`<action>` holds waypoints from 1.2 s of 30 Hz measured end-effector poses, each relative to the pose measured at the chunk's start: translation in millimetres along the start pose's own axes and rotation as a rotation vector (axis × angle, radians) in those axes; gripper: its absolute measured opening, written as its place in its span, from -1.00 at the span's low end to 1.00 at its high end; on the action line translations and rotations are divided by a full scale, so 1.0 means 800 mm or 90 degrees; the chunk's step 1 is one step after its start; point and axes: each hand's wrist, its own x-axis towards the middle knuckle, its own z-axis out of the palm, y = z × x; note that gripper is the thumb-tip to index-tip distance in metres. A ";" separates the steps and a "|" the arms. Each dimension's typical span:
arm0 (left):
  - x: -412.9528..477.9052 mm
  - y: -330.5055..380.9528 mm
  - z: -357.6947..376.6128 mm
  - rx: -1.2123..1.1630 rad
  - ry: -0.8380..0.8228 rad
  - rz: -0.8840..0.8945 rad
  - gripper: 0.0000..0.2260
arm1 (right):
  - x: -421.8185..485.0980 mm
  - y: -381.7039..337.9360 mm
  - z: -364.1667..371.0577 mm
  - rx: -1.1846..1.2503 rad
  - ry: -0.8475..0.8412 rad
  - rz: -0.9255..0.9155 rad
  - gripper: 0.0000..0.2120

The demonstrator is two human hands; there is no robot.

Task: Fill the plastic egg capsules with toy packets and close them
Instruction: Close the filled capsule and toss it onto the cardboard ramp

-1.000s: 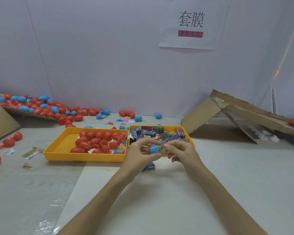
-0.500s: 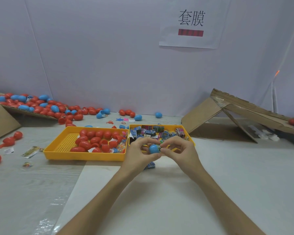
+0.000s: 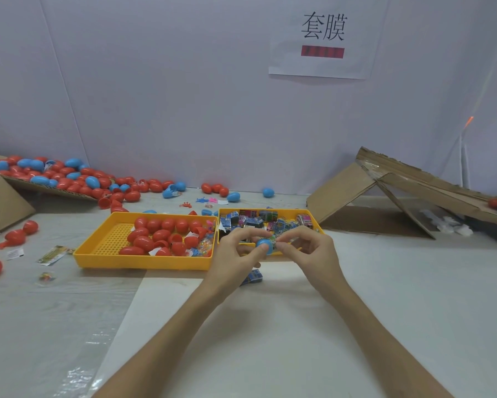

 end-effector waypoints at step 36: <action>0.001 0.001 -0.006 -0.120 -0.017 -0.068 -0.87 | 0.003 0.005 0.000 0.099 -0.069 0.109 -0.72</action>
